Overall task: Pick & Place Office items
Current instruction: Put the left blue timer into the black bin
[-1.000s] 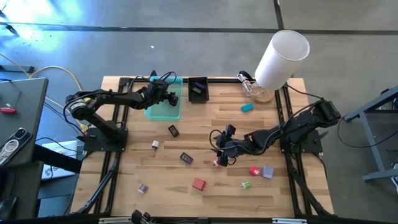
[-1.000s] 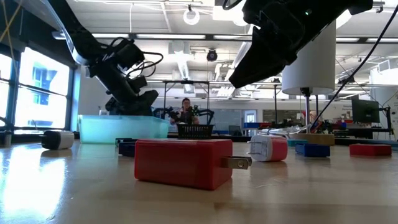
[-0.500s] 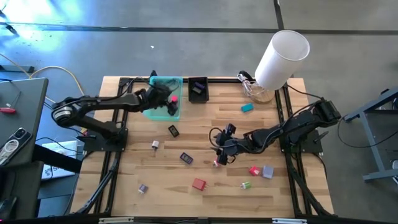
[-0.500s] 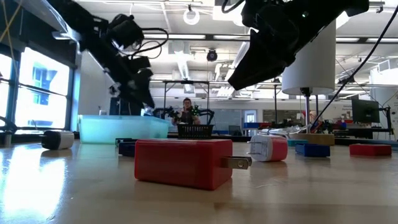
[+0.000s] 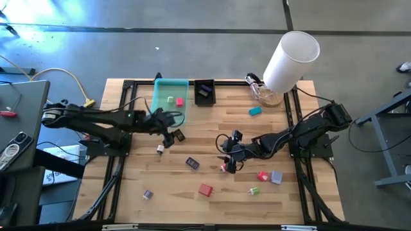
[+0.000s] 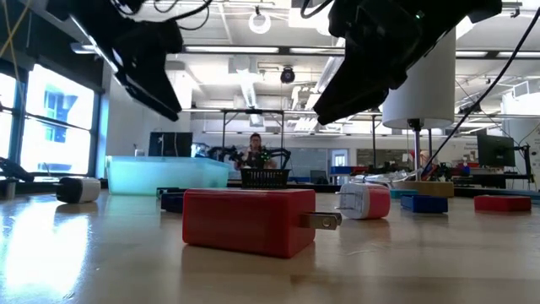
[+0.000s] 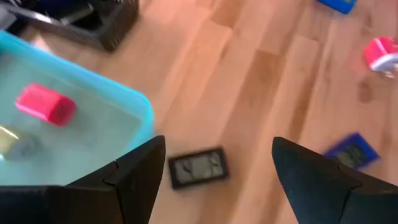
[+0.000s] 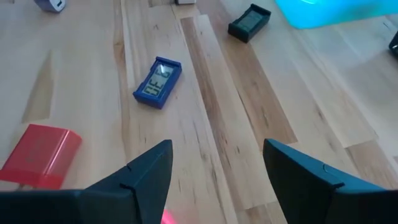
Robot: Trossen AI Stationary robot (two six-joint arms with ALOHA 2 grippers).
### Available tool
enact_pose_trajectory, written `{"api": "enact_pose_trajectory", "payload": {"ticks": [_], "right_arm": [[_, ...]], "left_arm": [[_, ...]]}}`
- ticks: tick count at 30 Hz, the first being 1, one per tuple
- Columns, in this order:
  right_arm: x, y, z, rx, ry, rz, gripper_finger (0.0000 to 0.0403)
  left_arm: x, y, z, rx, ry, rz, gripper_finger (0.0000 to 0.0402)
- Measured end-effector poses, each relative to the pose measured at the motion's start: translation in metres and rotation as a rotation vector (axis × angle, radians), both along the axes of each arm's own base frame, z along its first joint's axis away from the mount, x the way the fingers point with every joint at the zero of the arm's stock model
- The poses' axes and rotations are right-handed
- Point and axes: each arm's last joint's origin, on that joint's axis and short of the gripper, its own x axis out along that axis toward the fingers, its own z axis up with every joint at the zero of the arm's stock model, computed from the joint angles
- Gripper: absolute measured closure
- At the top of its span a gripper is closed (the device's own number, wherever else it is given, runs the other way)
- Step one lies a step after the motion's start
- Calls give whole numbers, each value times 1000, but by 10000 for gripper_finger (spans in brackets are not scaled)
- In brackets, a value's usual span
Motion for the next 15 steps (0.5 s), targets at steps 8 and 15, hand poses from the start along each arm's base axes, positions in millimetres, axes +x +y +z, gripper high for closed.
{"api": "enact_pose_trajectory", "payload": {"ticks": [8, 15], "right_arm": [[0, 0, 0, 3, -1, -8, 163], [0, 0, 0, 4, -3, -10, 163]], "left_arm": [[-5, -28, -15, -40, 136, -102, 114], [9, -46, -32, 35, 199, -192, 114]]}}
